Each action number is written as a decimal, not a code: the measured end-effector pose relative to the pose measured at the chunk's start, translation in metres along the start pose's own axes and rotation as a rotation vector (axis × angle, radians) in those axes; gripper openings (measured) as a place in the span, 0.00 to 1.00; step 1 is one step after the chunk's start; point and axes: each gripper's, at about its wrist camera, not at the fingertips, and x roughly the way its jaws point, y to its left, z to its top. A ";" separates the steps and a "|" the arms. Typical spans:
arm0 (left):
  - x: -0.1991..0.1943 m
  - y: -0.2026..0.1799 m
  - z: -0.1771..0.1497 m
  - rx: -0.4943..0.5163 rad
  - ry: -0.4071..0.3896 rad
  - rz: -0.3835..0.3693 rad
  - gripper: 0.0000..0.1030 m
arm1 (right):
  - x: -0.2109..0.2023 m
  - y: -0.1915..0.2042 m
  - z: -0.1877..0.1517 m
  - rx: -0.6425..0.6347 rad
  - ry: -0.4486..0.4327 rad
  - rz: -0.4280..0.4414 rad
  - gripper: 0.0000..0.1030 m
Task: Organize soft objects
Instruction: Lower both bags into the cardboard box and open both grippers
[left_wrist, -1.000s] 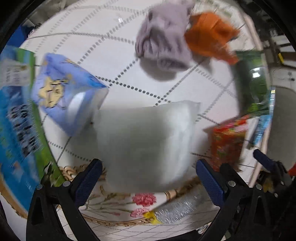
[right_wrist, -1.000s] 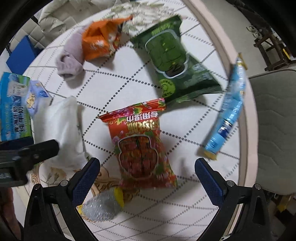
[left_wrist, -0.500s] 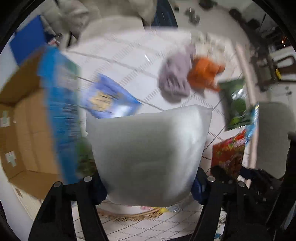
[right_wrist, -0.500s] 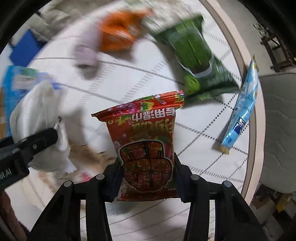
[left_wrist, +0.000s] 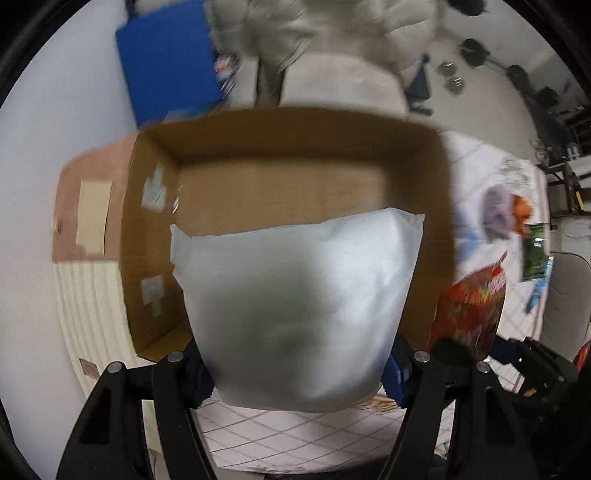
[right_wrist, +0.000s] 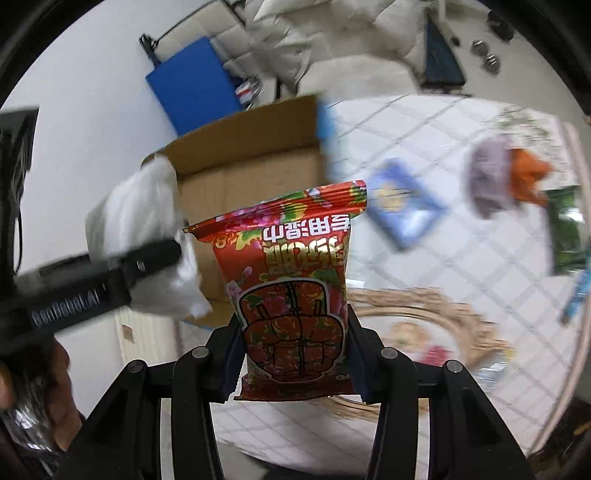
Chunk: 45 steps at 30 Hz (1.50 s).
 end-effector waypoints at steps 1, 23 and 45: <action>0.013 0.018 0.002 -0.015 0.031 -0.012 0.67 | 0.012 0.017 0.008 0.003 0.016 -0.006 0.49; 0.119 0.061 -0.009 -0.010 0.244 -0.122 0.69 | 0.179 0.074 0.029 -0.042 0.190 -0.201 0.49; 0.012 0.090 -0.033 -0.079 -0.036 -0.072 0.99 | 0.109 0.087 0.001 -0.068 0.043 -0.299 1.00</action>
